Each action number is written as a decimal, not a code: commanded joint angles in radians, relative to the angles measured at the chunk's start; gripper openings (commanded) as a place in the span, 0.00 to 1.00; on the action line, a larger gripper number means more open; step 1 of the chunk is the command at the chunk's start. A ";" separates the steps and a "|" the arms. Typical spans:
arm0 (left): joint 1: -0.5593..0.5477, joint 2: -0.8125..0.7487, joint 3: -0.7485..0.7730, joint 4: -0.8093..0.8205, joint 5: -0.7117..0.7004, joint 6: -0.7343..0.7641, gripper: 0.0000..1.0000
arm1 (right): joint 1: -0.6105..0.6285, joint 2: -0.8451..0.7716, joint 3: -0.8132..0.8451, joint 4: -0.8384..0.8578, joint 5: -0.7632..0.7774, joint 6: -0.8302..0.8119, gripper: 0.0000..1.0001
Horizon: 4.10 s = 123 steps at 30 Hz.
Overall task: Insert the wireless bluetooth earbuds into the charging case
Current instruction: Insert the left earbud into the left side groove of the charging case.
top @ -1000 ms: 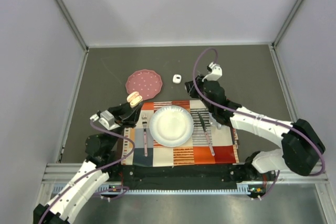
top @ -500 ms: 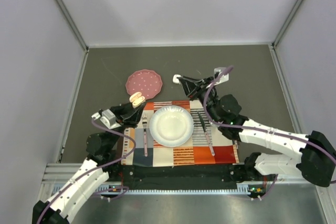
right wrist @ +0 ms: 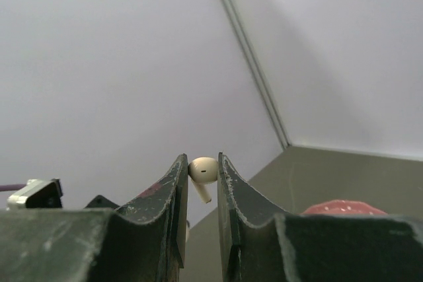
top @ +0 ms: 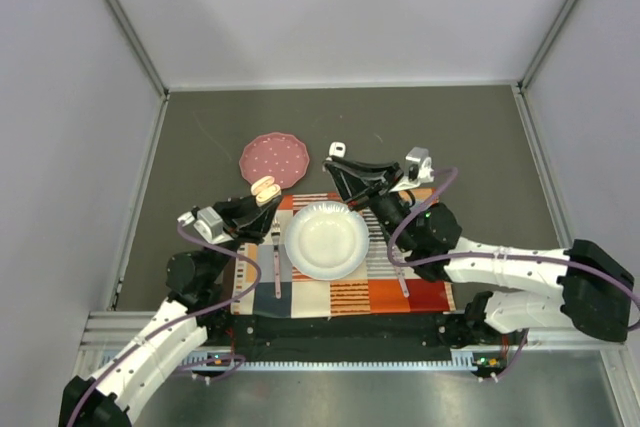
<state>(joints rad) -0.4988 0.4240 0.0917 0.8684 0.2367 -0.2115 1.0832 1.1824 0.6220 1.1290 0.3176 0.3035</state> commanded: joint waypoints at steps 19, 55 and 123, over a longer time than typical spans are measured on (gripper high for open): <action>0.000 0.039 0.025 0.144 0.078 0.009 0.00 | 0.158 0.247 0.127 0.334 -0.209 -0.103 0.00; 0.000 0.127 -0.021 0.319 0.159 0.015 0.00 | 0.172 0.296 0.170 0.449 -0.180 0.051 0.00; -0.001 0.079 -0.003 0.268 0.174 0.011 0.00 | 0.199 0.333 0.194 0.261 -0.101 0.014 0.00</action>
<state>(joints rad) -0.4984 0.5022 0.0753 1.0912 0.4110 -0.2070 1.2591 1.5330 0.7856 1.3155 0.1913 0.3542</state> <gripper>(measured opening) 0.336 0.193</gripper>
